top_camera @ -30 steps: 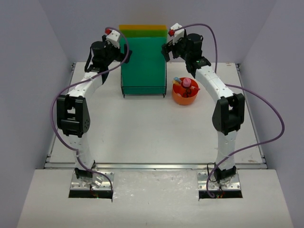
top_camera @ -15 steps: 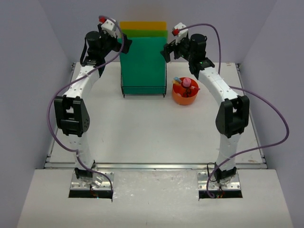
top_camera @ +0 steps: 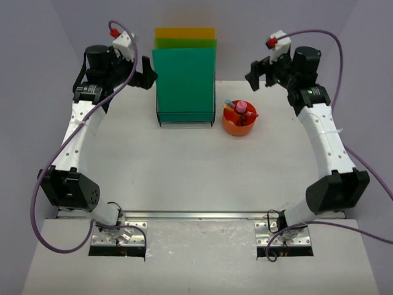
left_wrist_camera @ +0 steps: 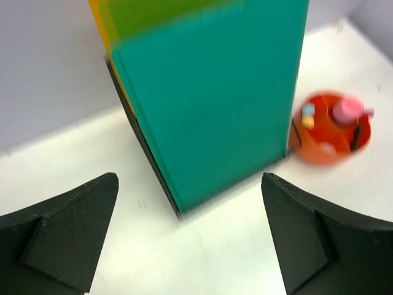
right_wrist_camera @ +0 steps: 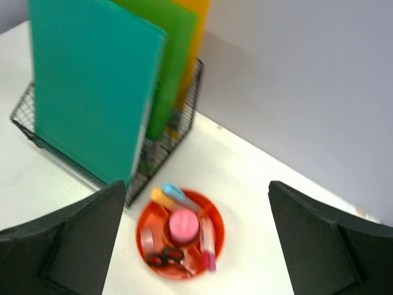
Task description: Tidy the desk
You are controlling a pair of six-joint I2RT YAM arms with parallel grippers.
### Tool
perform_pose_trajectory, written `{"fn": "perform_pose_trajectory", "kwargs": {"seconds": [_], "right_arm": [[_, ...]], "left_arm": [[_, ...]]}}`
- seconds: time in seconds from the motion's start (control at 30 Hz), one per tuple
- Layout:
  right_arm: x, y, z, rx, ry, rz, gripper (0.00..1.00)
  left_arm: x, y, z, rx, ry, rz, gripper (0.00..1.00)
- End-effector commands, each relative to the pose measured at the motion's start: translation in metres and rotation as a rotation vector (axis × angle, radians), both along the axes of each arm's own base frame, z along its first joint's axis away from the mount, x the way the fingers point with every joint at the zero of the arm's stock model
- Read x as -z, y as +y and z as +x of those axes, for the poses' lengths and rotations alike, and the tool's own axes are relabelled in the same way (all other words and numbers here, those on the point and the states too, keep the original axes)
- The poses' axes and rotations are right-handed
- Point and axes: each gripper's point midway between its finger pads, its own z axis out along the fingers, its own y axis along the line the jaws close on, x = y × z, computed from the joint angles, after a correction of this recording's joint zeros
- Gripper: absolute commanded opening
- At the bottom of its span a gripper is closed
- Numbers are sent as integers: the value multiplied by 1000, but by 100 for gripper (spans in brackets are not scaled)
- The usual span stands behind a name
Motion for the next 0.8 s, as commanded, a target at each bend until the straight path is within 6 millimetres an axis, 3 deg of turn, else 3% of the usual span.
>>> {"fn": "perform_pose_trajectory", "kwargs": {"seconds": [0.0, 0.03, 0.07, 0.17, 0.23, 0.3, 0.47, 0.77], "right_arm": [[111, -43, -70, 76, 357, -7, 99], [124, -44, -82, 72, 387, -10, 99], [151, -46, -104, 63, 439, -26, 99], [200, -48, -145, 56, 523, -48, 99], [214, -56, -161, 80, 537, -41, 99], [233, -58, -176, 93, 568, -37, 99], [243, -61, -186, 139, 542, -19, 99], [245, -63, -187, 205, 524, 39, 99]], "left_arm": [[123, 19, -44, -22, 365, -27, 100], [136, 17, -50, -16, 397, -56, 100], [154, 27, -55, -49, 443, -105, 100], [176, 37, -67, -79, 510, -162, 100], [191, 37, -78, -85, 533, -164, 100], [193, 40, -86, -100, 509, -143, 100], [215, 49, -110, -138, 481, -75, 100], [221, 58, -131, -170, 424, -7, 100]]}}
